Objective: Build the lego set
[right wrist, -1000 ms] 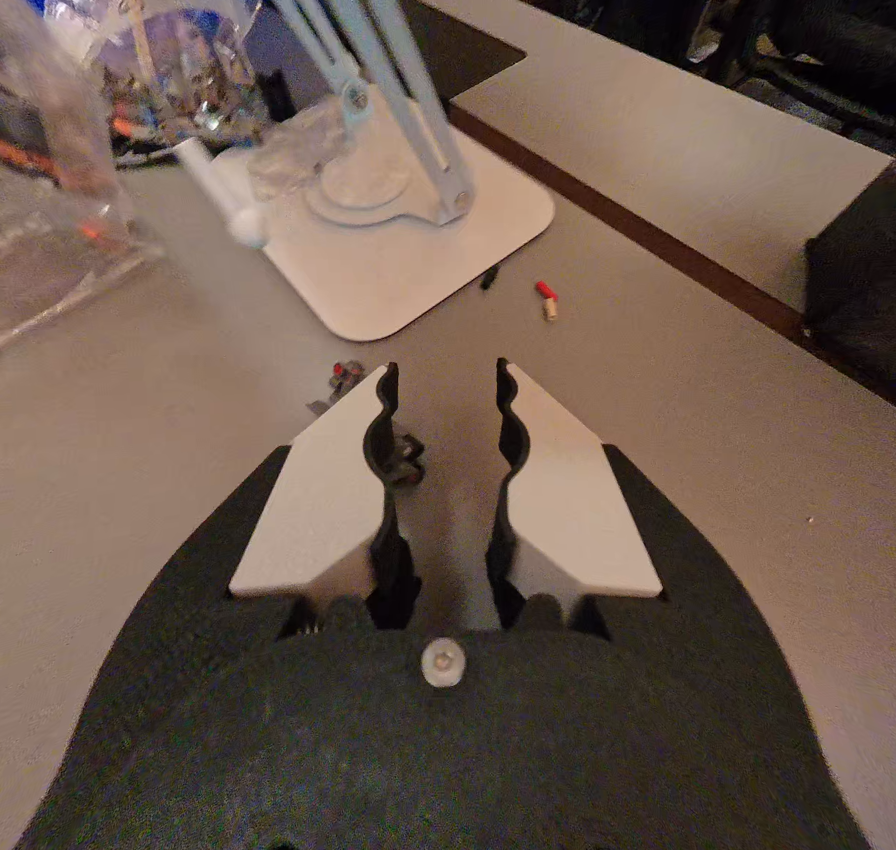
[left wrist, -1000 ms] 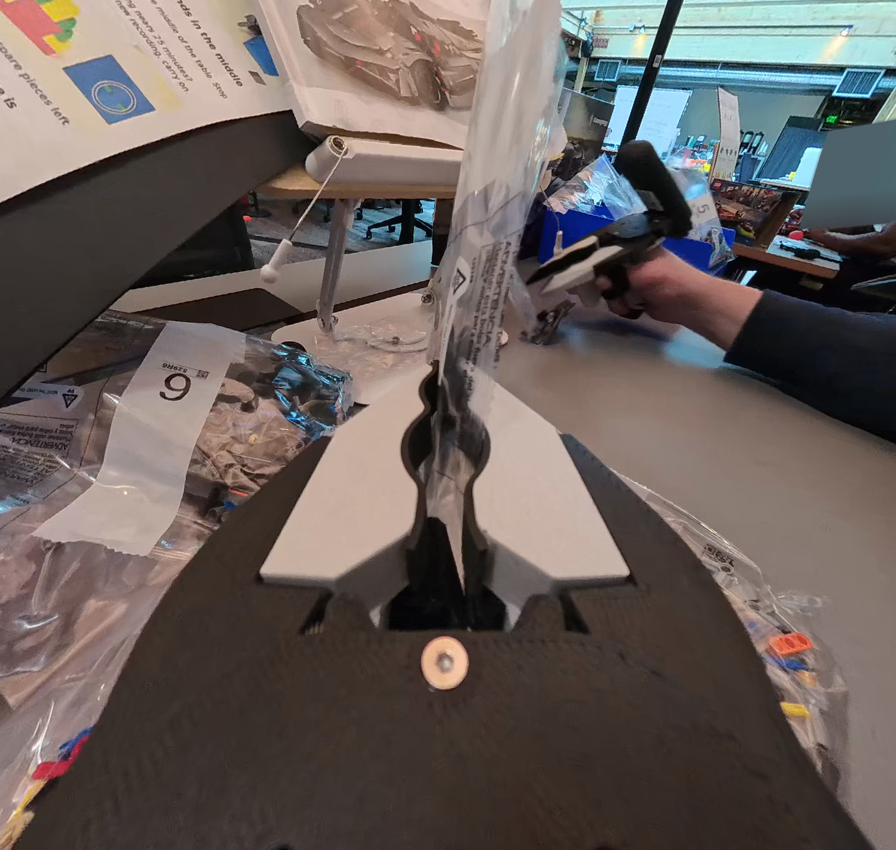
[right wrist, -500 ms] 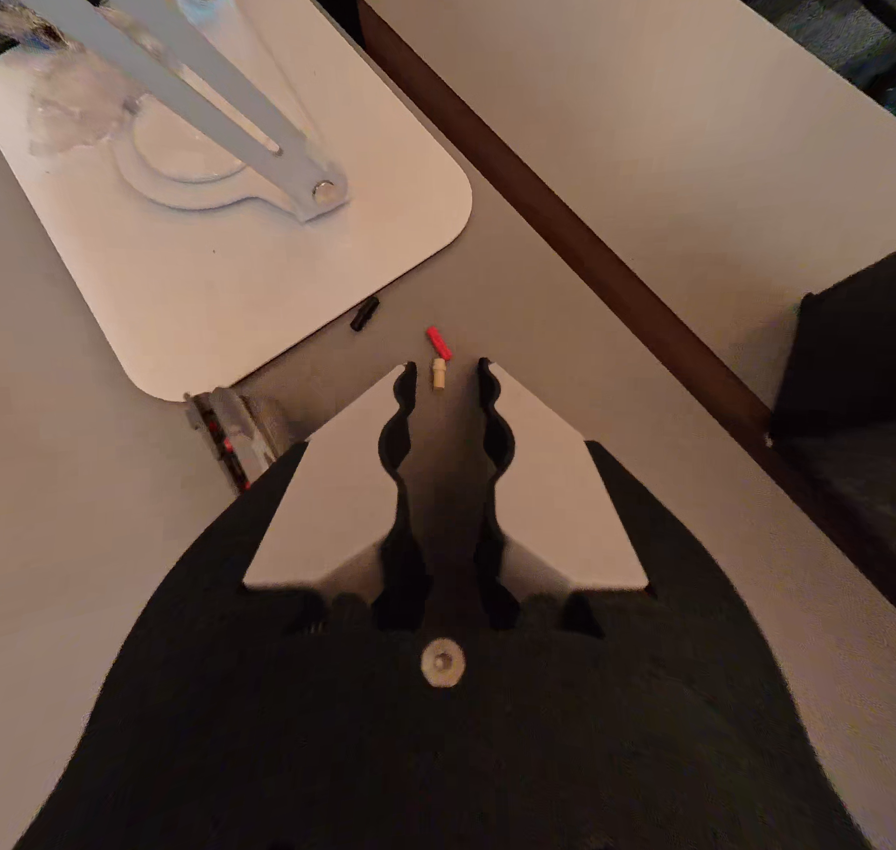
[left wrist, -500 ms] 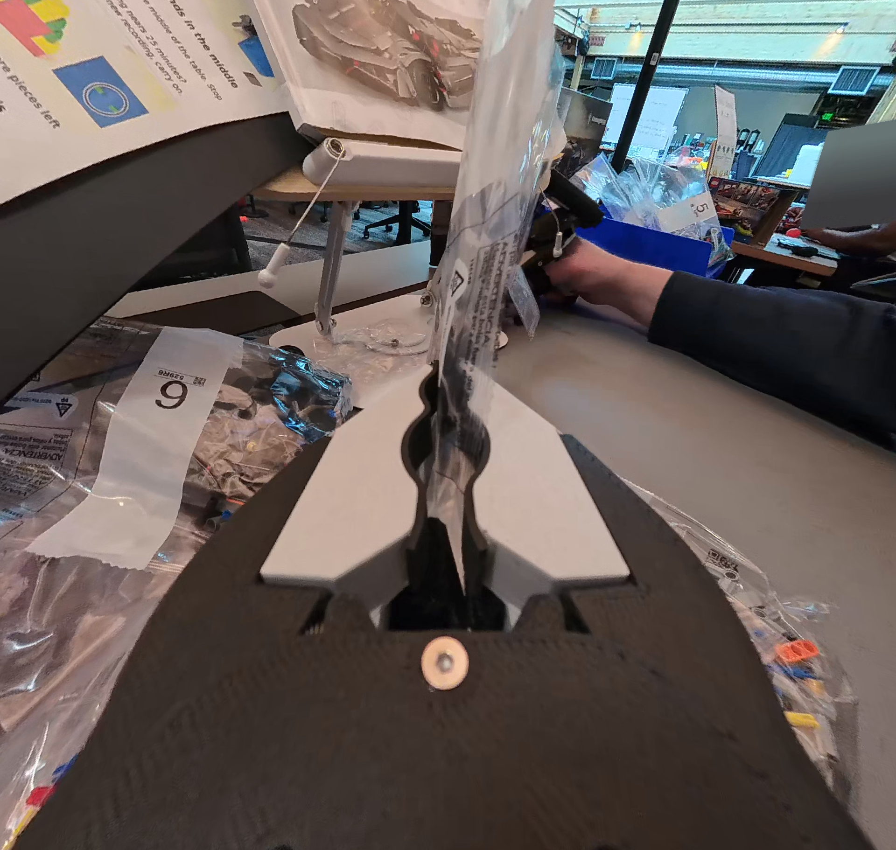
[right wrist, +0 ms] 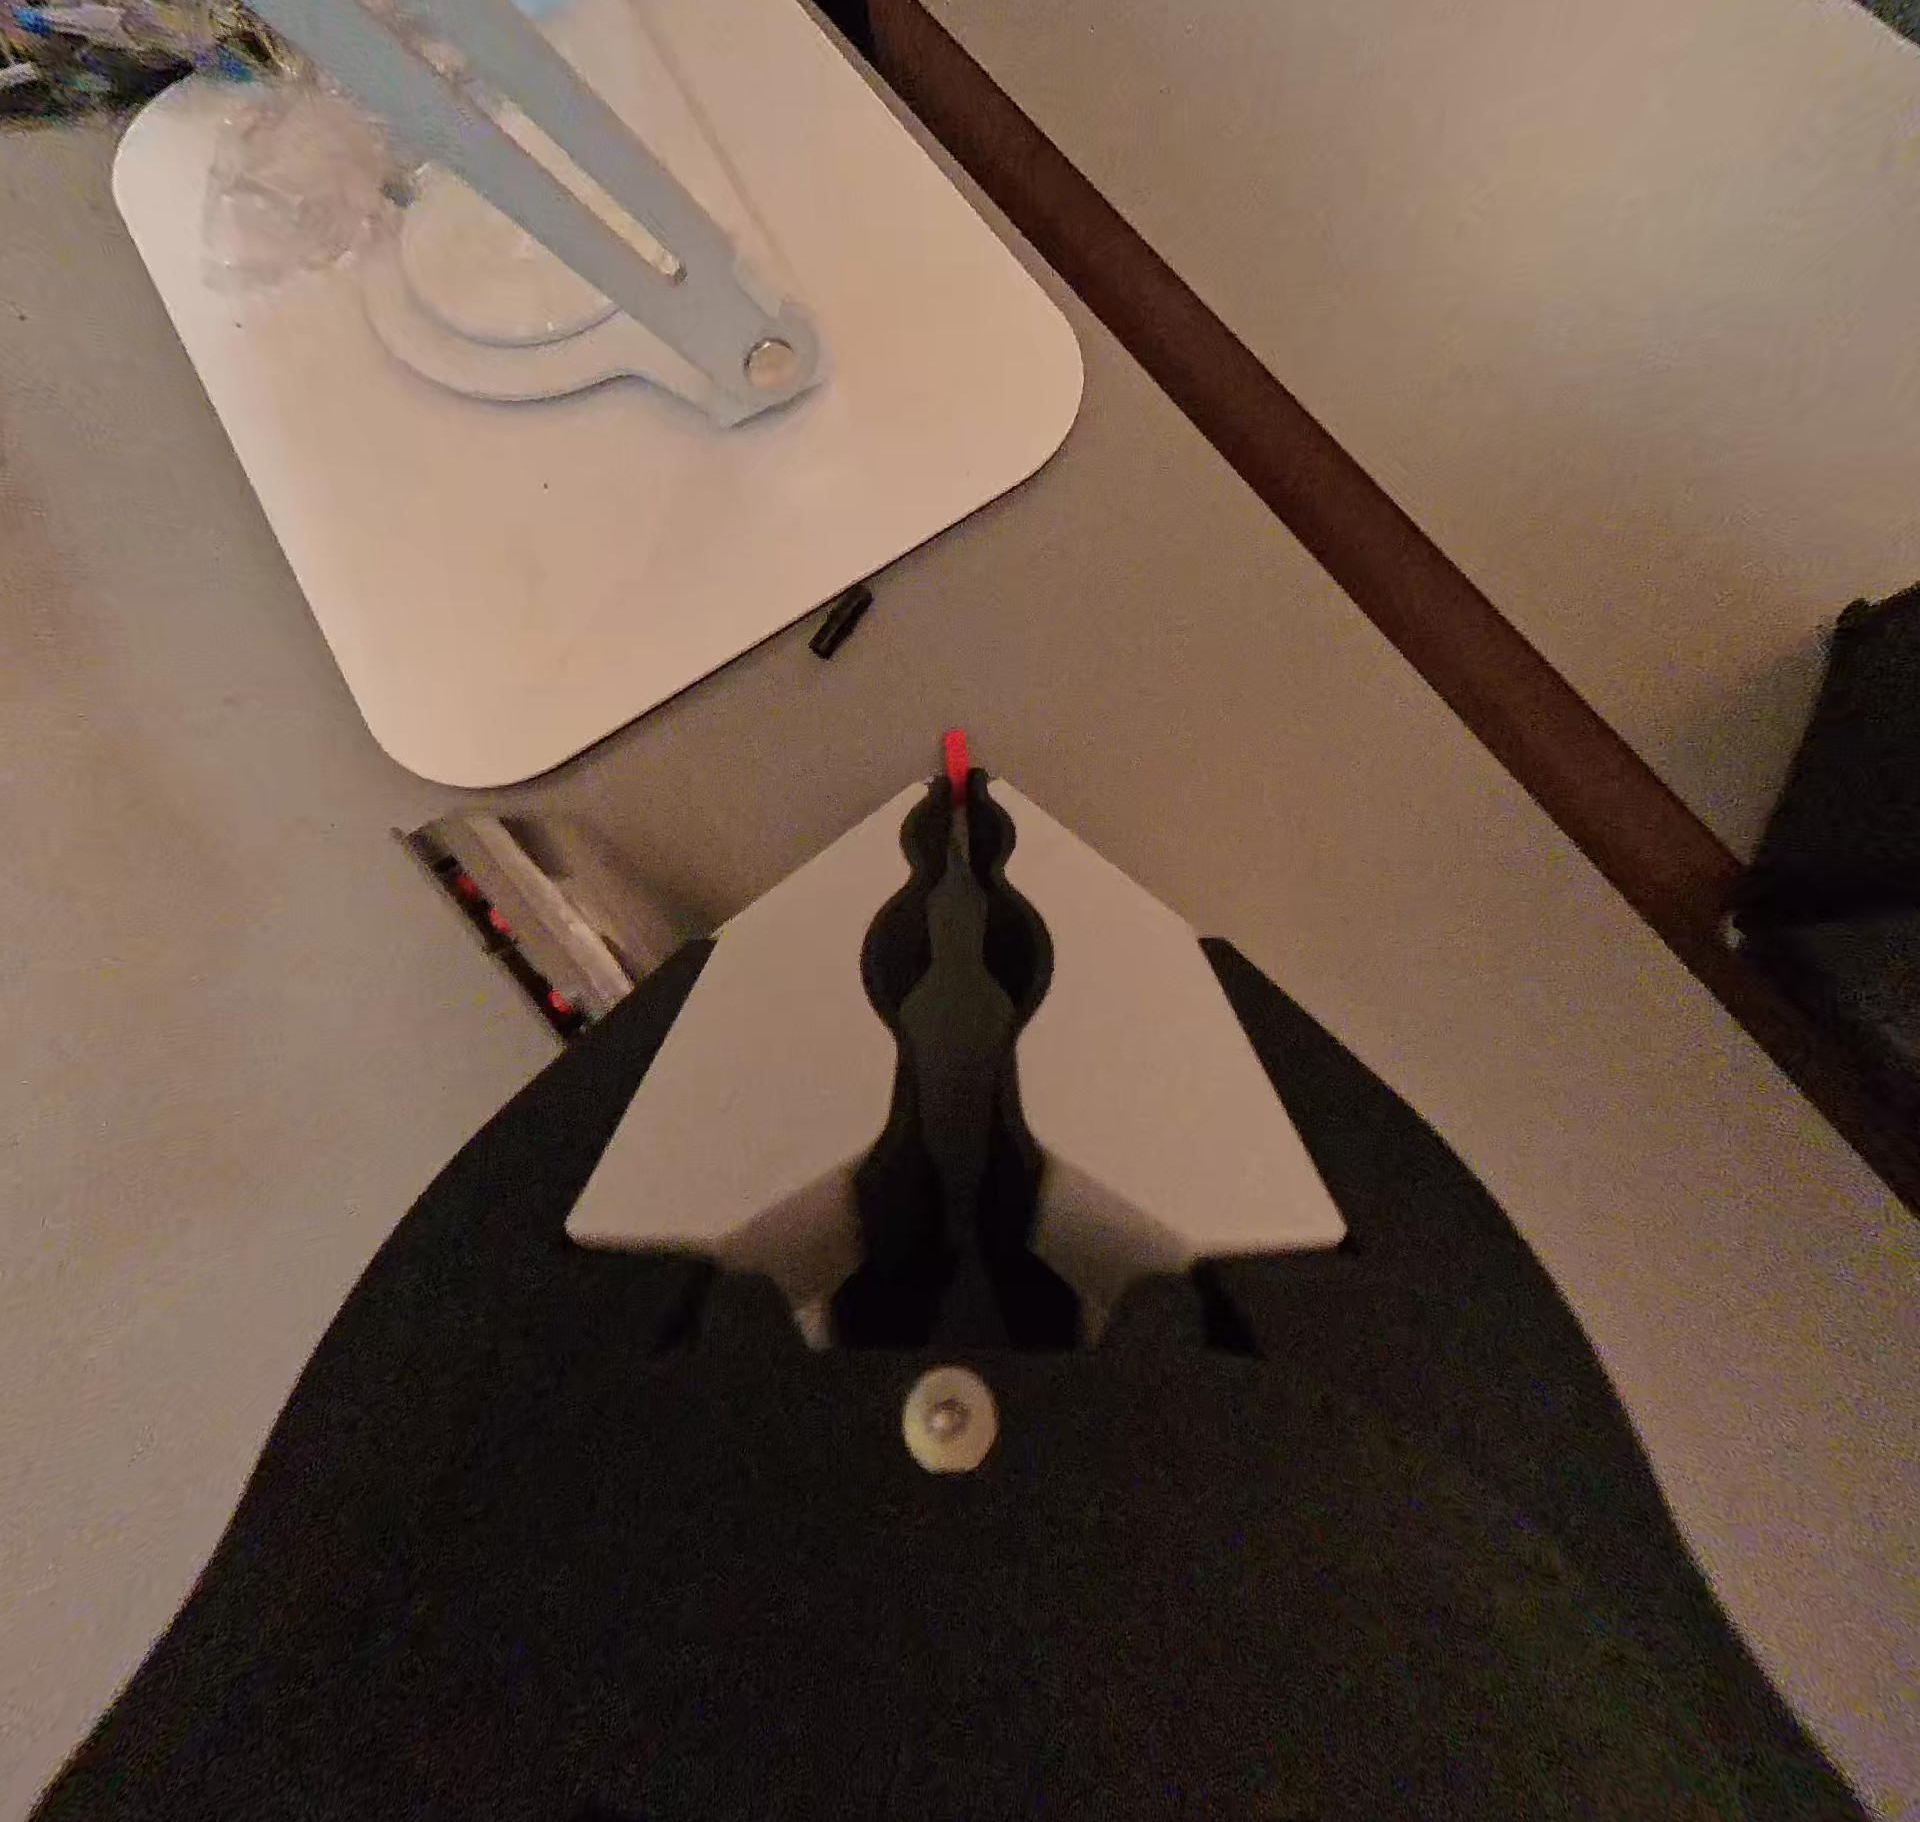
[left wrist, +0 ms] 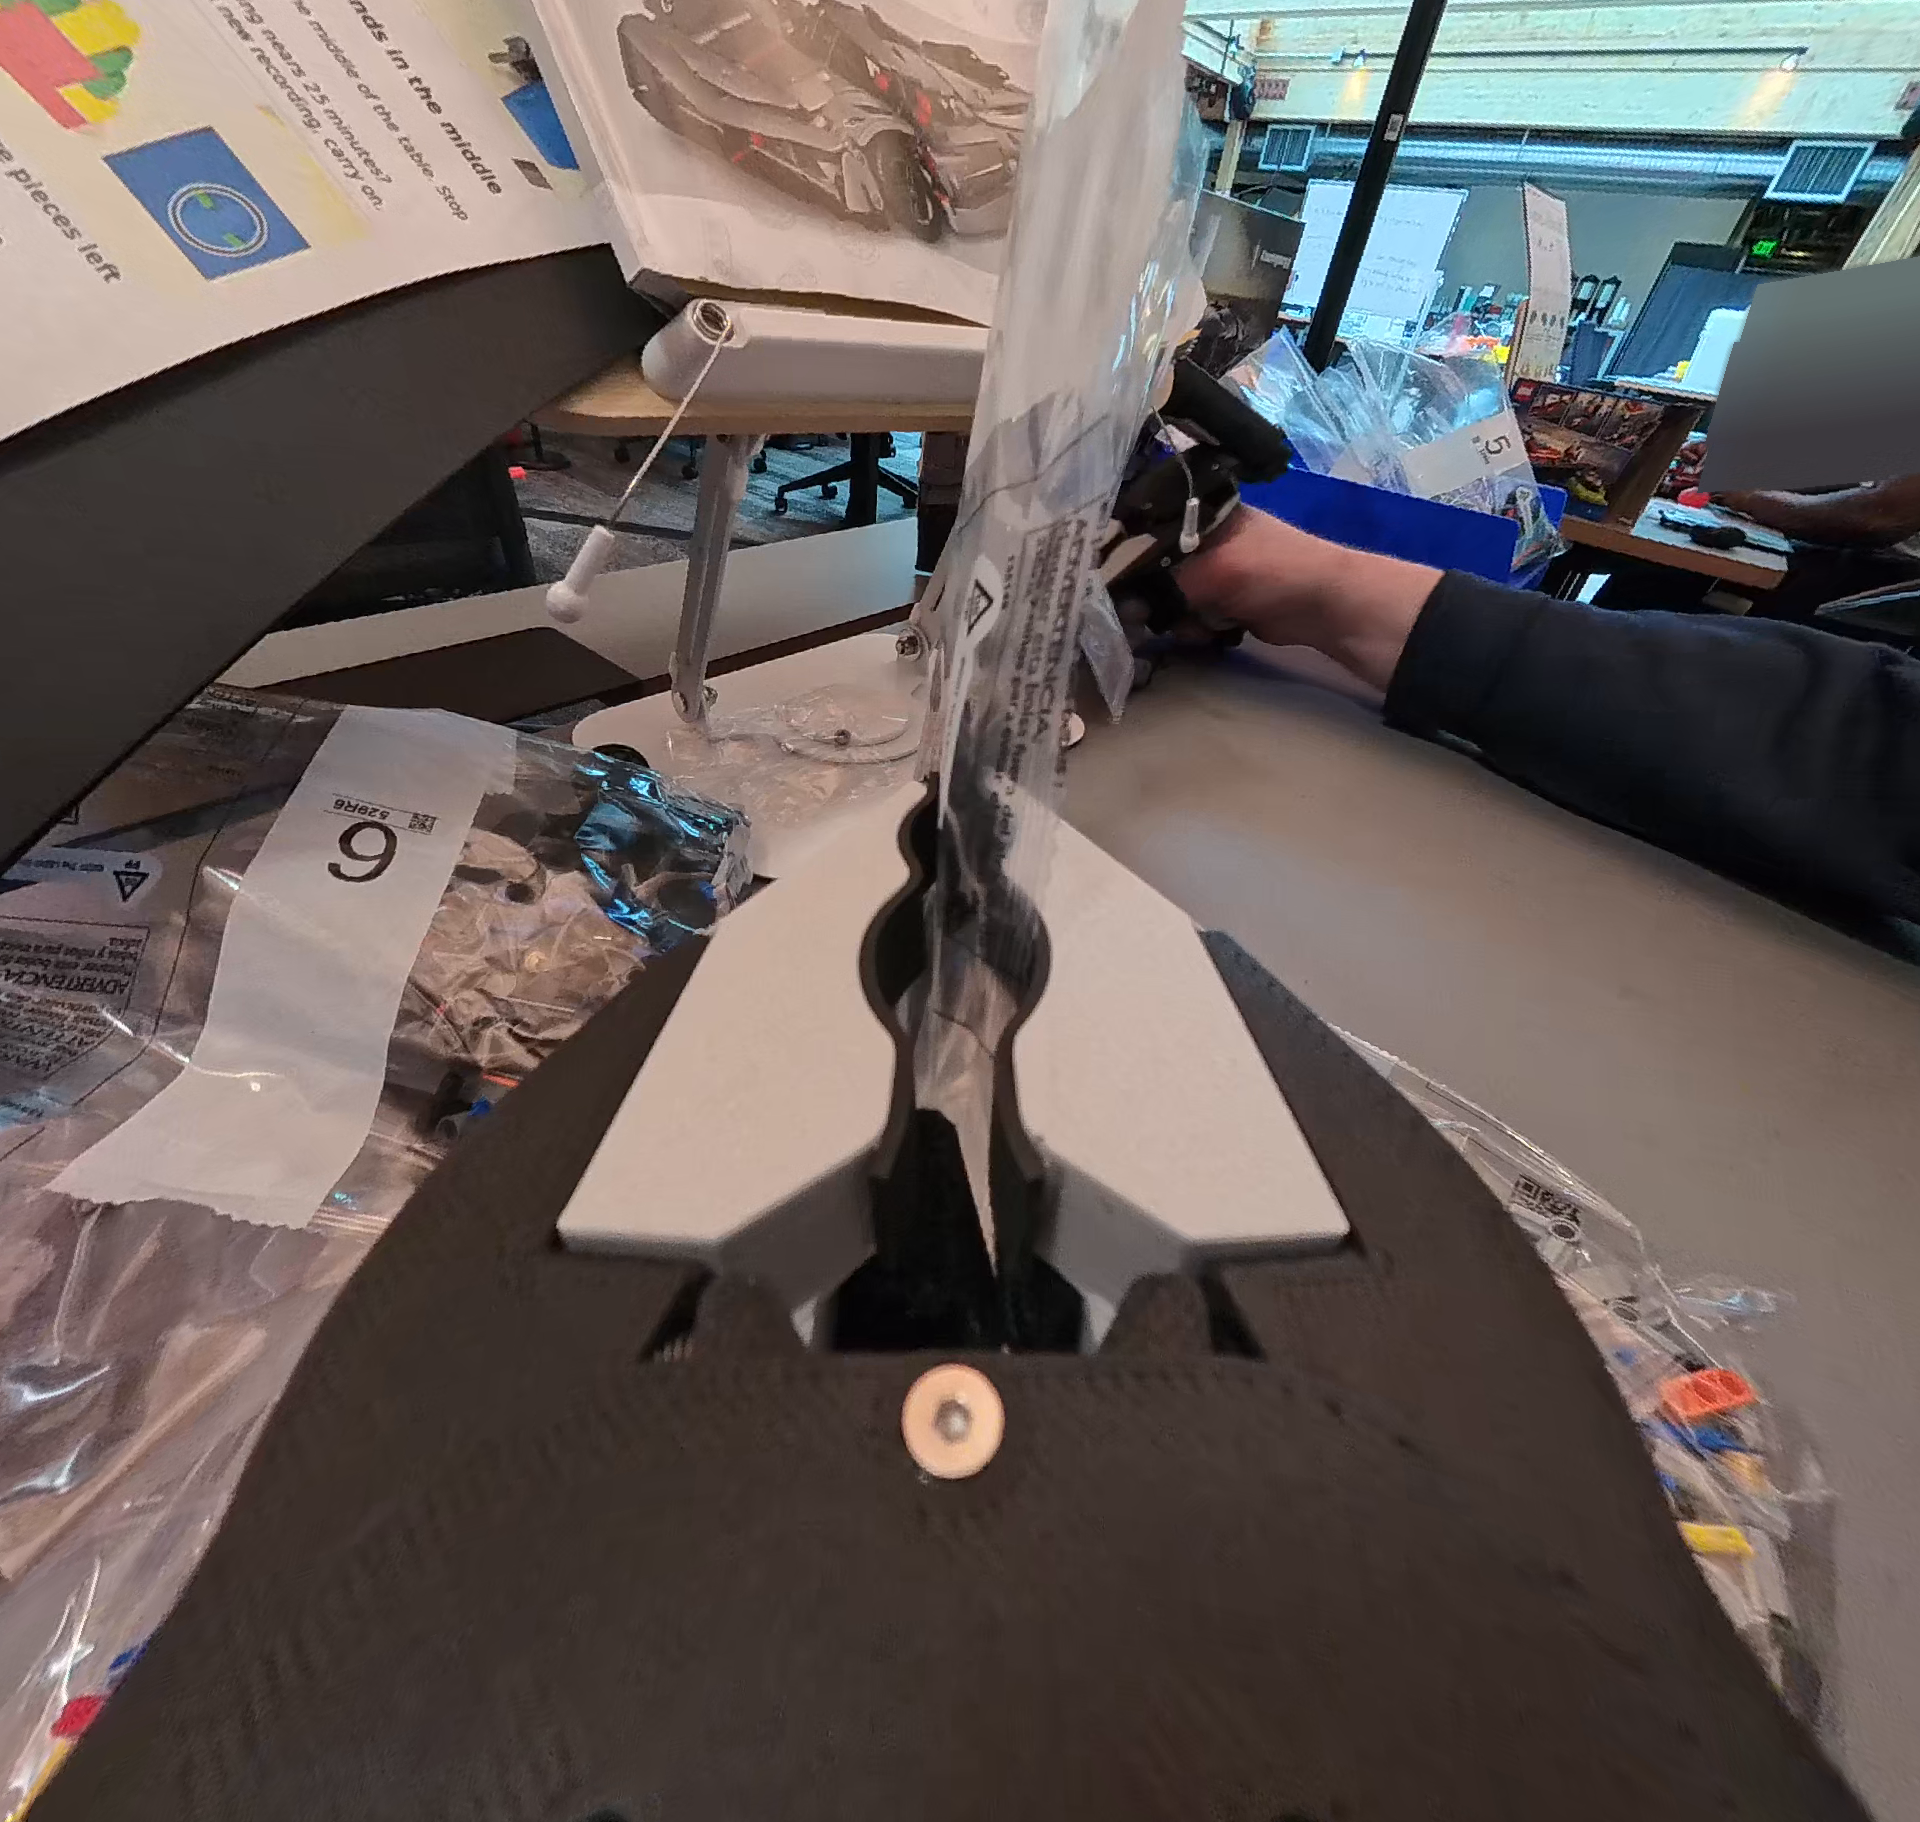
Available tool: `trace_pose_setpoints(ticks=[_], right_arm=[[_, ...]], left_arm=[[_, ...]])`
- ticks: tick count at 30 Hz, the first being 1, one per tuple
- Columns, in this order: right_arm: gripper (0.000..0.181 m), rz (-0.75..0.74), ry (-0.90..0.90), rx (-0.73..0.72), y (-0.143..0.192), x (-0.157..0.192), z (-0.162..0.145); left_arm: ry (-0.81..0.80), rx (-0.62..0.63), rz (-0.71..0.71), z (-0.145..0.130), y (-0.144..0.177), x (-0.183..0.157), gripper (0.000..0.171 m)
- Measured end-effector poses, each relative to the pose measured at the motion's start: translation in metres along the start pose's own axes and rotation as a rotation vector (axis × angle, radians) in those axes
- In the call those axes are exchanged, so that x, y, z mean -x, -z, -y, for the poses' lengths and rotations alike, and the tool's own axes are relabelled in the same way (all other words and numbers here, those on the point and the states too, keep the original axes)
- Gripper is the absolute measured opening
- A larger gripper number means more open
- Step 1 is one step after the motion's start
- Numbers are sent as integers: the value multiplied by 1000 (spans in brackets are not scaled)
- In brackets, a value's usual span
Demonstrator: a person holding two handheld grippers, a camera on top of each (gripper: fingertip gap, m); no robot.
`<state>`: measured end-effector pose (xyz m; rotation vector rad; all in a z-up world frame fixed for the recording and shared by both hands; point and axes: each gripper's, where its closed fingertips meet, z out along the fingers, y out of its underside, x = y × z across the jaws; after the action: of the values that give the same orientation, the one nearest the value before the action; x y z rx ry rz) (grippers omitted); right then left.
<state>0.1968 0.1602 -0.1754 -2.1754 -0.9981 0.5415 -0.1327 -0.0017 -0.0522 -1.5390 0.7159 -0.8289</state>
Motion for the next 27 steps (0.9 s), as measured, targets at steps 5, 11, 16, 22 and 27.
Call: trace_pose_setpoints(ticks=[5,11,16,22,27], right_arm=[[0,59,4,9,30,15,2],[0,-74,-20,-156,137,13,51],[0,-75,151,-291,204,79,106],[0,115,385,-370,199,201,161],[0,183,481,-338,165,258,176]], left_arm=[[-2,-2,-10,1,0,-2,2],[-5,-1,-40,2,-2,-10,2],[8,-1,-92,1,-8,-21,2],[-4,18,-129,-3,-14,-32,2],[4,12,-147,-2,-14,-35,2]])
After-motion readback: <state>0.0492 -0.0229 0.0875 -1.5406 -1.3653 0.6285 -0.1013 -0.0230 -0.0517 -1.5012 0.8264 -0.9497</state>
